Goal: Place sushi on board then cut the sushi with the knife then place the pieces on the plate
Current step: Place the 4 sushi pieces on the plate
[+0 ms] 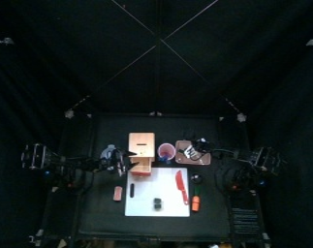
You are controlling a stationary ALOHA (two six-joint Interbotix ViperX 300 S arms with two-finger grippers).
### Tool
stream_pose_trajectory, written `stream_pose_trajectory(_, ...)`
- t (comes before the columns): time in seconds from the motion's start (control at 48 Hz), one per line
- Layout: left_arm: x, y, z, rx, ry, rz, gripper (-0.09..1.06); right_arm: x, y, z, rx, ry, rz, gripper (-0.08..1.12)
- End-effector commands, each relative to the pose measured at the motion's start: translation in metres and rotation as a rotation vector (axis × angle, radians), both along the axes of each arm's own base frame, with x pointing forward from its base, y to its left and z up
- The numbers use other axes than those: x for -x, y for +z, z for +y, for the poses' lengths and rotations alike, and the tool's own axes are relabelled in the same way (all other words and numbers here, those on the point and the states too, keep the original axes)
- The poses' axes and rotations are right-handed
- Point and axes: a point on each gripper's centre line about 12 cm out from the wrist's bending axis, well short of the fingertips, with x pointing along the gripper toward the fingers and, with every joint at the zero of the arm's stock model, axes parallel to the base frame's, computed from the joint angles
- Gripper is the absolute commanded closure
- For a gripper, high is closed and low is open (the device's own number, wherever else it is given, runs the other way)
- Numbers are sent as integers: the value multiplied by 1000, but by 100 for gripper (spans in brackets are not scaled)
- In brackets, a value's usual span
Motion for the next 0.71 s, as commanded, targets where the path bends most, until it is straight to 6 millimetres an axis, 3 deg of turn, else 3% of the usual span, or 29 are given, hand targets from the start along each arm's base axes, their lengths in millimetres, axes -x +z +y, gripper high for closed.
stream_pose_trajectory(0.021,-4,8,1,-6,3,-28,9,-3,20,26,-15,50,-50,23)
stream_pose_trajectory(0.292,-8,12,3,-9,8,-40,9,-70,42,151,-38,503,-281,23)
stream_pose_trajectory(0.479,-10,12,3,-4,8,-43,9,-118,38,187,-54,607,-354,23)
stream_pose_trajectory(0.604,-9,10,2,-1,5,-36,9,-157,27,207,-37,678,-324,23)
stream_pose_trajectory(0.708,-8,6,1,4,5,-20,9,-175,21,219,-36,710,-277,23)
